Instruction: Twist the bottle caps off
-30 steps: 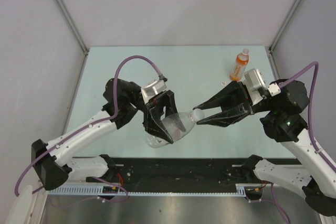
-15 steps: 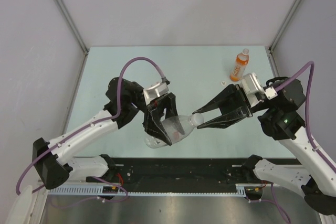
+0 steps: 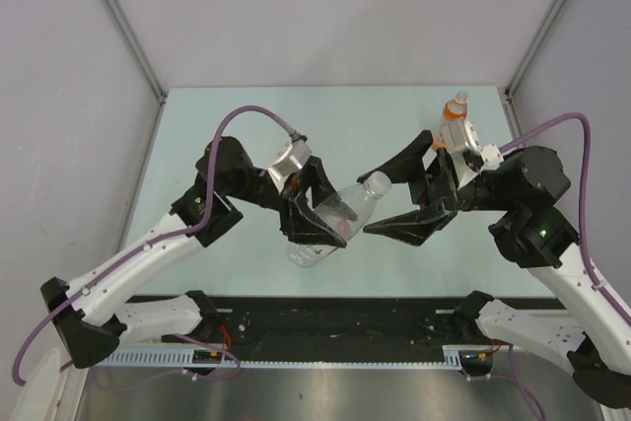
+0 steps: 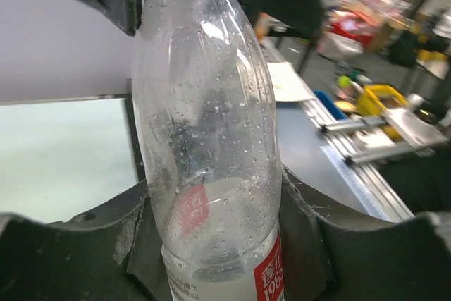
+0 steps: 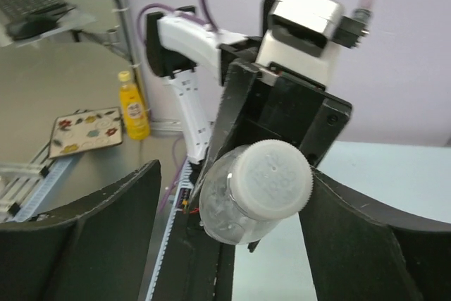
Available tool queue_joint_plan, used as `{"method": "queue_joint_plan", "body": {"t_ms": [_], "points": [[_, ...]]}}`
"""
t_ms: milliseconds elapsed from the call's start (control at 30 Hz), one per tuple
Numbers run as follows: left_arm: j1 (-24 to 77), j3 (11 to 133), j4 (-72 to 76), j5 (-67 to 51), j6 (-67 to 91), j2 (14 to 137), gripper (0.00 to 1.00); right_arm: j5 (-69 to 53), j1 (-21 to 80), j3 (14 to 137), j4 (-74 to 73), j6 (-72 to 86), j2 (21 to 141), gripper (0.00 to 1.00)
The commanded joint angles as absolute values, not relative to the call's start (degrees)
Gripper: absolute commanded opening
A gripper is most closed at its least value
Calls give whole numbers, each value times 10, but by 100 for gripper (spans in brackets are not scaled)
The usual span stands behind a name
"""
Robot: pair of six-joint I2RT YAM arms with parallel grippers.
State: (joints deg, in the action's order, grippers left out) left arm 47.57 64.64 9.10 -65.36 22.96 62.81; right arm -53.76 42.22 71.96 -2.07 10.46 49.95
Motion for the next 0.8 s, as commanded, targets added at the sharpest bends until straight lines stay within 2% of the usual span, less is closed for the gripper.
{"method": "queue_joint_plan", "body": {"t_ms": [0, 133, 200, 467, 767], "points": [[472, 658, 41, -450, 149, 595, 0, -439, 426, 719, -77, 123, 489, 82], [473, 636, 40, -351, 127, 564, 0, -382, 426, 722, -84, 129, 489, 91], [474, 623, 50, -297, 120, 553, 0, -368, 426, 726, -89, 134, 496, 99], [497, 582, 63, -155, 71, 507, 0, -195, 426, 732, -71, 181, 502, 100], [568, 555, 24, 113, -45, 519, 0, -53, 438, 736, -36, 291, 519, 100]]}}
